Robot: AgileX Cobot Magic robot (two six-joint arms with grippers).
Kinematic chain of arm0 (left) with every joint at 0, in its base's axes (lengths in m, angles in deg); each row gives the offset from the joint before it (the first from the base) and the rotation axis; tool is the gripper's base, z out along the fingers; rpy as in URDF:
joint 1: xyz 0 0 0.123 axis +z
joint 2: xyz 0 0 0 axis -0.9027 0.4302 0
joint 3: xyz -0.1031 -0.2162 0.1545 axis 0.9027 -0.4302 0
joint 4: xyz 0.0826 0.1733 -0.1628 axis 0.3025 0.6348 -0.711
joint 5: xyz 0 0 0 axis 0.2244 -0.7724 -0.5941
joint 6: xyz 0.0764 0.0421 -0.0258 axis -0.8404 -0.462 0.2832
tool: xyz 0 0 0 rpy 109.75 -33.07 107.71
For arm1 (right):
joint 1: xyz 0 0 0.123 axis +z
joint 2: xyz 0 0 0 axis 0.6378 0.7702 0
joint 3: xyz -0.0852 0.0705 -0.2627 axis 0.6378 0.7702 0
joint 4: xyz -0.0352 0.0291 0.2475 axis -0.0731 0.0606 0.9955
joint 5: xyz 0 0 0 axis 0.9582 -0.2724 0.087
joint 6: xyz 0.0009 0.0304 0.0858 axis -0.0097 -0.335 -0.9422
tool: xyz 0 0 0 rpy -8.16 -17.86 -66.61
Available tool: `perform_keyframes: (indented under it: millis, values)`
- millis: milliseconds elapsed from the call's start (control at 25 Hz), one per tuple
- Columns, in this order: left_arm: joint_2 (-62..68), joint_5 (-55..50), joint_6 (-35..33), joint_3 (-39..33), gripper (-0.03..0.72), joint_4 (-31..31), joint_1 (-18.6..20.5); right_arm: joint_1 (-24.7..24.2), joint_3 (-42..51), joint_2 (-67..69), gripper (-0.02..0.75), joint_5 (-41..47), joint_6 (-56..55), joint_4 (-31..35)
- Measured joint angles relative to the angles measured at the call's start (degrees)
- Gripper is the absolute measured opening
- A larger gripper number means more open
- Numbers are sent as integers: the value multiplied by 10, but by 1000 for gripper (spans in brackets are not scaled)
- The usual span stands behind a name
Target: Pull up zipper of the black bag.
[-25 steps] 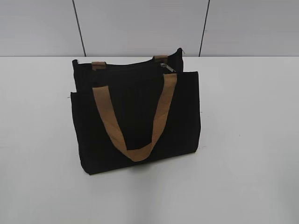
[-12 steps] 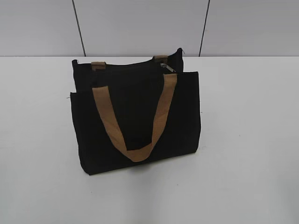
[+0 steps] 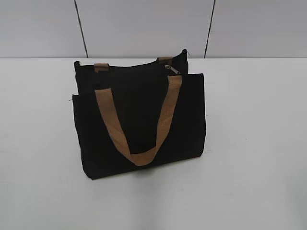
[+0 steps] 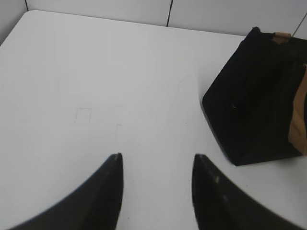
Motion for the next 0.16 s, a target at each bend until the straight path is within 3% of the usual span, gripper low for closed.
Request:
perform_keyframes:
  millis: [160]
  values:
    - [0,0,0,0,355,0,0,0,0,0,552,-1,0,0]
